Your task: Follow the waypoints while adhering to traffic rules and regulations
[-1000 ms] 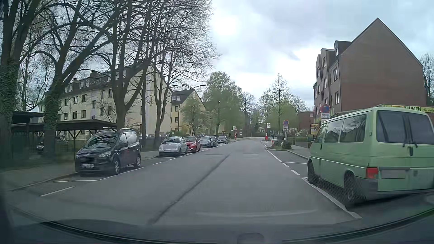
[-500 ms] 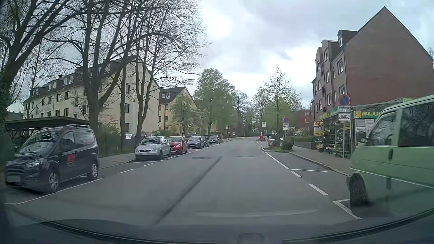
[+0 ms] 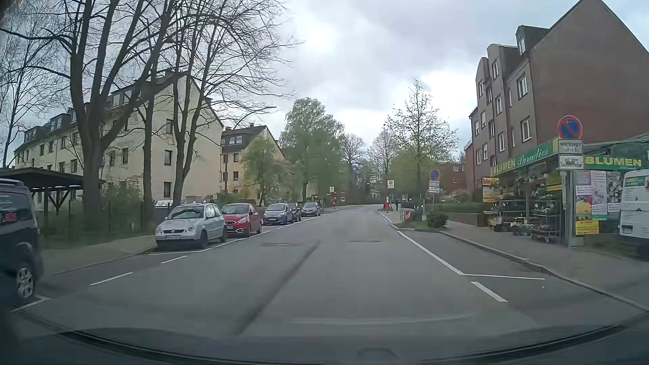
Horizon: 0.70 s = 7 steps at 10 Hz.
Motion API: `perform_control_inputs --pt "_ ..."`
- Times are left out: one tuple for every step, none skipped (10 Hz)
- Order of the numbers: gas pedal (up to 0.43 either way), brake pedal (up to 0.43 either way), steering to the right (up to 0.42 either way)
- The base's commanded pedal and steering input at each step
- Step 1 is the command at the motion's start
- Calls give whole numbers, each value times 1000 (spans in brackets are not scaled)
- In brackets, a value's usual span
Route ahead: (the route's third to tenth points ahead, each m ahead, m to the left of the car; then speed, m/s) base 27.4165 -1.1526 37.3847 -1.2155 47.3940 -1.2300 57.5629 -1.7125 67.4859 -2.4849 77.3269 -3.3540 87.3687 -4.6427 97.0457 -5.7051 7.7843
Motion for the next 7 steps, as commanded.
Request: perform_control_inputs --pt "169 0 18" --pt "157 0 18" --pt "150 0 18" --pt "118 0 16" --pt "110 0 15" --pt "110 0 15" --pt "110 0 13"
